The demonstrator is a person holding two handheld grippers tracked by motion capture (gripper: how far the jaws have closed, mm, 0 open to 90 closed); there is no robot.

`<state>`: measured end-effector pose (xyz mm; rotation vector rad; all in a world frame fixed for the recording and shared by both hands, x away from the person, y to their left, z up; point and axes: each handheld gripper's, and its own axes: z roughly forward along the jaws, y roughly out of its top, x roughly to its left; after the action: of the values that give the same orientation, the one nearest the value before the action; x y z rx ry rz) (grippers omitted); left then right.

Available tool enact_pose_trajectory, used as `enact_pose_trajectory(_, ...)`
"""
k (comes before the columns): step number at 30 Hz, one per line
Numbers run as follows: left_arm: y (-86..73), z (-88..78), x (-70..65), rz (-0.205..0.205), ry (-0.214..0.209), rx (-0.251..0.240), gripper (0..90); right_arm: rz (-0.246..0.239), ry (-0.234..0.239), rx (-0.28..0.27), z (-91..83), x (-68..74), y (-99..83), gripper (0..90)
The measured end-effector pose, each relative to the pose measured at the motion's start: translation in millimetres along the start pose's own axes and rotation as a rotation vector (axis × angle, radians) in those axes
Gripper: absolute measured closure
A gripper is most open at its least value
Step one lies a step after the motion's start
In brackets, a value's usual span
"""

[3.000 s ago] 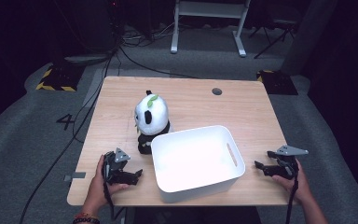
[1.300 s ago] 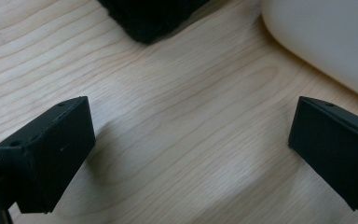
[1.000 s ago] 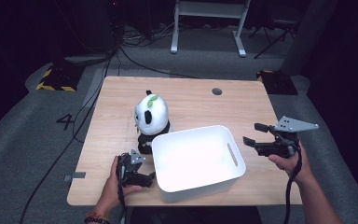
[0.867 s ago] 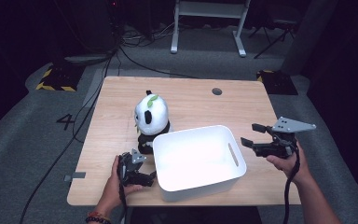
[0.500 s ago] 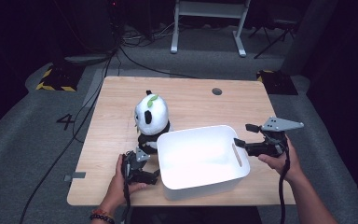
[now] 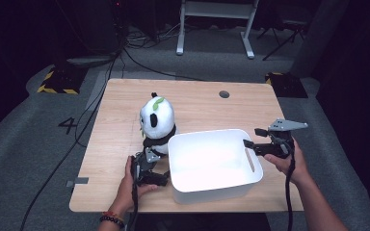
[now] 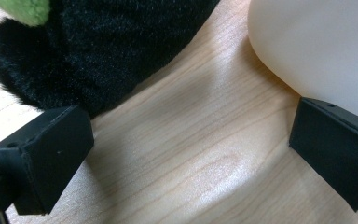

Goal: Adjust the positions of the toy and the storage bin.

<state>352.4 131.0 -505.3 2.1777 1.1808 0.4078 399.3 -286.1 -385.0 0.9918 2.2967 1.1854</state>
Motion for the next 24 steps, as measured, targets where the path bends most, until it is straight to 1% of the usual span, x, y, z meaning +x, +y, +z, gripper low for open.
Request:
enact_pose_trajectory(1, 0.9, 0.8, -0.5, -0.009, 0.005, 0.001, 0.0, -0.009, -0.005, -0.004, -0.2, 0.4, 0.2, 35.5)
enact_pose_trajectory(2, 0.9, 0.8, -0.5, -0.009, 0.005, 0.001, 0.0, -0.017, -0.022, -0.004, -0.7, 1.3, 0.9, 38.4)
enact_pose_trajectory(4, 4.8, 4.3, -1.9, -0.024, 0.018, 0.001, 0.0, -0.017, -0.033, -0.011, 0.0, 2.0, 1.4, 45.8)
enact_pose_trajectory(5, 6.2, 5.1, -1.6, -0.021, 0.021, 0.002, 0.0, -0.023, -0.036, -0.014, 0.4, 2.4, 1.8, 48.1)
enact_pose_trajectory(9, 7.5, 6.3, -1.7, -0.023, 0.022, 0.0, 0.0, -0.045, -0.027, -0.009, 0.8, 1.9, 3.4, 67.3)
enact_pose_trajectory(10, 7.5, 6.3, -1.7, -0.023, 0.022, 0.0, 0.0, -0.051, -0.038, -0.009, 0.9, 2.4, 3.6, 70.2)
enact_pose_trajectory(11, 5.9, 4.9, -1.6, -0.02, 0.02, 0.0, 0.0, -0.053, -0.058, -0.01, 1.0, 2.6, 3.7, 71.7)
enact_pose_trajectory(12, 5.9, 4.9, -1.6, -0.02, 0.02, 0.0, 0.1, -0.053, -0.058, -0.01, 1.0, 2.6, 3.7, 71.7)
enact_pose_trajectory(13, 4.7, 4.2, -1.4, -0.018, 0.014, -0.003, 0.1, -0.05, -0.068, -0.012, 1.2, 2.3, 3.7, 72.7)
enact_pose_trajectory(14, 3.6, 3.2, -0.6, -0.009, 0.01, -0.004, 0.1, -0.048, -0.071, -0.013, 1.2, 1.1, 3.6, 73.7)
enact_pose_trajectory(15, 0.9, 0.8, 1.6, 0.001, 0.005, 0.001, 0.1, -0.042, -0.091, -0.014, 1.0, -1.2, 3.2, 76.9)
enact_pose_trajectory(16, -0.2, -0.1, 2.8, 0.001, 0.006, 0.001, 0.1, -0.033, -0.109, -0.018, 1.0, -2.4, 2.8, 78.4)
enact_pose_trajectory(17, -1.5, -1.2, 4.6, -0.001, 0.004, 0.002, 0.1, -0.032, -0.115, -0.019, 0.7, -4.2, 2.6, 79.1)
enact_pose_trajectory(18, -2.6, -2.0, 7.0, 0.003, 0.005, -0.002, 0.1, -0.024, -0.101, -0.02, 0.0, -7.2, 2.1, 79.4)
enact_pose_trajectory(19, -3.7, -2.8, 8.9, -0.002, -0.003, 0.004, 0.1, -0.012, -0.088, -0.023, -0.6, -10.0, 1.5, 79.6)
enact_pose_trajectory(20, -3.7, -2.8, 8.9, -0.002, -0.003, 0.004, 0.1, -0.012, -0.088, -0.023, -0.6, -10.0, 1.5, 79.6)
enact_pose_trajectory(21, -5.2, -4.7, 13.9, -0.001, 0.006, 0.005, 0.1, -0.022, -0.11, -0.024, -1.6, -12.9, 1.0, 80.2)
enact_pose_trajectory(22, -5.2, -4.7, 13.9, -0.001, 0.006, 0.005, 0.1, -0.021, -0.119, -0.023, -2.1, -13.4, 1.0, 80.5)
enact_pose_trajectory(23, -6.8, -5.6, 17.5, -0.012, 0.006, 0.001, 0.1, -0.013, -0.127, -0.025, -2.4, -14.8, 0.5, 80.8)
enact_pose_trajectory(24, -6.8, -5.6, 17.5, -0.012, 0.006, 0.001, 0.1, -0.013, -0.127, -0.025, -2.4, -14.8, 0.5, 80.8)
